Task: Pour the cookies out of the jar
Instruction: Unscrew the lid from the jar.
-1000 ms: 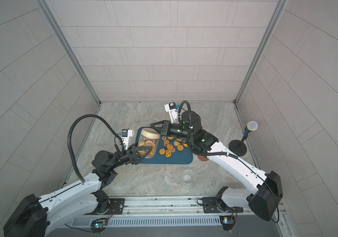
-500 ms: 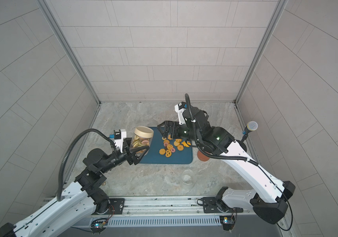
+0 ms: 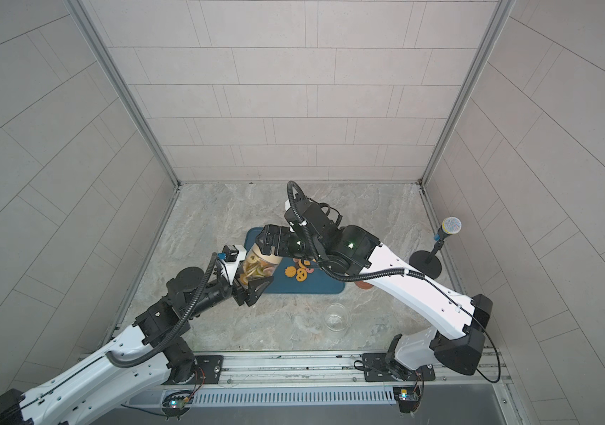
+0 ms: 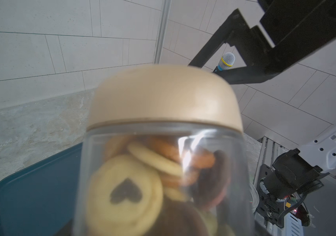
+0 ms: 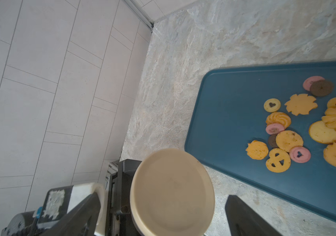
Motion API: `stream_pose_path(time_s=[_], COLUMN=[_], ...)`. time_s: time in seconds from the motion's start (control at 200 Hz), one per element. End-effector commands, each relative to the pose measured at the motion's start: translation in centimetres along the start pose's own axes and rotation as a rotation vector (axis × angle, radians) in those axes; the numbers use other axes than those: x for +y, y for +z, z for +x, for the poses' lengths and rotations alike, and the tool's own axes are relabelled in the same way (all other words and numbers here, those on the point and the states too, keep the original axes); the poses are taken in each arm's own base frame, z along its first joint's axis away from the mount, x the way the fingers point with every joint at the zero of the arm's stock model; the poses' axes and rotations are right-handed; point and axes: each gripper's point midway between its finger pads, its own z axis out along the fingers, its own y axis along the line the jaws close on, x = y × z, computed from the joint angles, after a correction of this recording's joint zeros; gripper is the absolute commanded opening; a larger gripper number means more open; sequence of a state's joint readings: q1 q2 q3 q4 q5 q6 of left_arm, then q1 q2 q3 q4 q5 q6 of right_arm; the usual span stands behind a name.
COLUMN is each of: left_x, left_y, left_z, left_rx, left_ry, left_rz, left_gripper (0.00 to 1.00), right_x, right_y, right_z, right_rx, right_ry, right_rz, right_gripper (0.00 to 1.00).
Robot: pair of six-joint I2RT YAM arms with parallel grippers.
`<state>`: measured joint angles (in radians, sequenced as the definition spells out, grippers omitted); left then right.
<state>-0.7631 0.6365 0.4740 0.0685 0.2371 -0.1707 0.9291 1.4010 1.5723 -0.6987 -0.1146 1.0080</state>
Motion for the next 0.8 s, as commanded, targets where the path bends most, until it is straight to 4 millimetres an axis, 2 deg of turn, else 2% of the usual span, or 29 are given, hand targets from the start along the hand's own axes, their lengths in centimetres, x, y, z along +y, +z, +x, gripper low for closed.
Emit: stream_pose_path(time_s=[0.0,0.21,0.385,0.57,0.796], left_x=[-1.0,-1.1,-1.2,-1.3,-1.3], left_y=[-1.5,-1.9,-2.0,-2.0,-2.0], left_z=[-6.0,-6.3,-6.3,-6.2,-6.2], left_rx=[-0.201,-0.22,-0.22,-0.22,-0.221], left_ry=[0.07,0.076,0.077,0.078,0.073], left_rz=[0.011,0.007,0.015,0.019,0.014], left_gripper=[0.0,0.0,0.0,0.0,0.0], right_x=[0.2,-0.3,1.1,1.5,1.5], right_y=[0.0,1.7,3.4,3.9,4.3], right_z=[-0.9,0.0,0.9,0.9,1.2], right_rx=[-0.055,-0.036,0.012,0.019,0.03], right_ry=[0.075,0.143,0.189,0.193,0.198], right_rz=[0.01,0.007,-0.069,-0.079,-0.085], right_gripper=[1.0,1.0,1.0,1.0,0.87])
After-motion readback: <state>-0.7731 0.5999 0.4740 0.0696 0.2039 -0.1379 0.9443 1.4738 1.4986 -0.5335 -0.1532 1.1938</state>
